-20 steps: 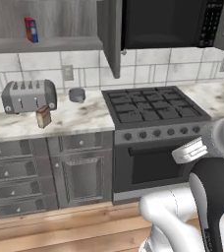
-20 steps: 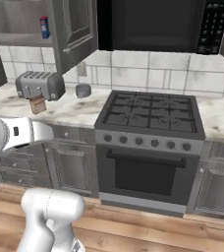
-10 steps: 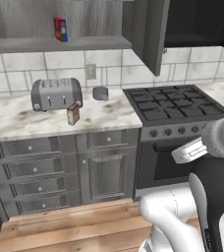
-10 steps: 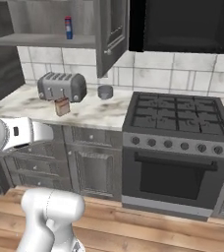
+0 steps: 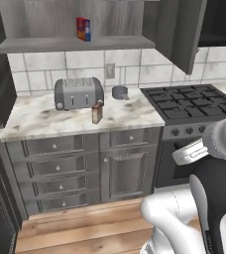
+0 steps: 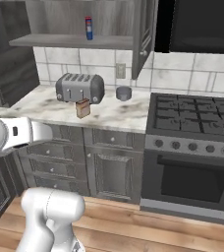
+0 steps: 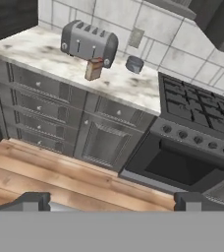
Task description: Pick the boxed food and boxed food from the counter and place them in the cabinets closest to them.
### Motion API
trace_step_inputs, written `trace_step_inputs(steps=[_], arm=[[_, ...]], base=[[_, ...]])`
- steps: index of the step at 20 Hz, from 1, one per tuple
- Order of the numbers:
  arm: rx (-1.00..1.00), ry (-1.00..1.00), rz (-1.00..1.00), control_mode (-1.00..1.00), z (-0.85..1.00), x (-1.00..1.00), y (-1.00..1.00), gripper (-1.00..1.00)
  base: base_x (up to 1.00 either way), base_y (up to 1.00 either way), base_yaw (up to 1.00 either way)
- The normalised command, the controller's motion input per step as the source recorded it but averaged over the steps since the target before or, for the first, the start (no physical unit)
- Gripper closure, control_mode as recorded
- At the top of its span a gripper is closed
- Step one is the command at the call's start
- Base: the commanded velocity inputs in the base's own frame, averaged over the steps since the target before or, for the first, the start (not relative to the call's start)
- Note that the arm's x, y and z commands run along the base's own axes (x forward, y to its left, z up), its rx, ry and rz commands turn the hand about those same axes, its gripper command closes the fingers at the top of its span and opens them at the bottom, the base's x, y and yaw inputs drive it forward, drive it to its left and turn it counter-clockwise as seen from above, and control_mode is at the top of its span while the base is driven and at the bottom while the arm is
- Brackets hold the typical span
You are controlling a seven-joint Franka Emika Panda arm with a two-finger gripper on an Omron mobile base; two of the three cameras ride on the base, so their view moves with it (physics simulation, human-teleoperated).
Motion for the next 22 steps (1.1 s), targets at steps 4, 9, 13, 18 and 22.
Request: trace_step_inputs(steps=[4, 9, 13, 18, 22], arm=[[0.0, 0.0, 0.0, 1.0, 0.0, 0.0, 0.0, -1.0], [0.0, 0.0, 0.0, 1.0, 0.0, 0.0, 0.0, -1.0], [0.0, 0.0, 0.0, 1.0, 0.0, 0.0, 0.0, -1.0], [0.0, 0.0, 0.0, 1.0, 0.0, 0.0, 0.0, -1.0], [0.0, 0.0, 0.0, 1.0, 0.0, 0.0, 0.0, -1.0]], base=[[-0.13, 0.19, 0.01], [0.0, 0.0, 0.0], [-0.01, 0.0, 0.0], [-0.03, 0.26, -0.02], [-0.06, 0.55, -0.02]])
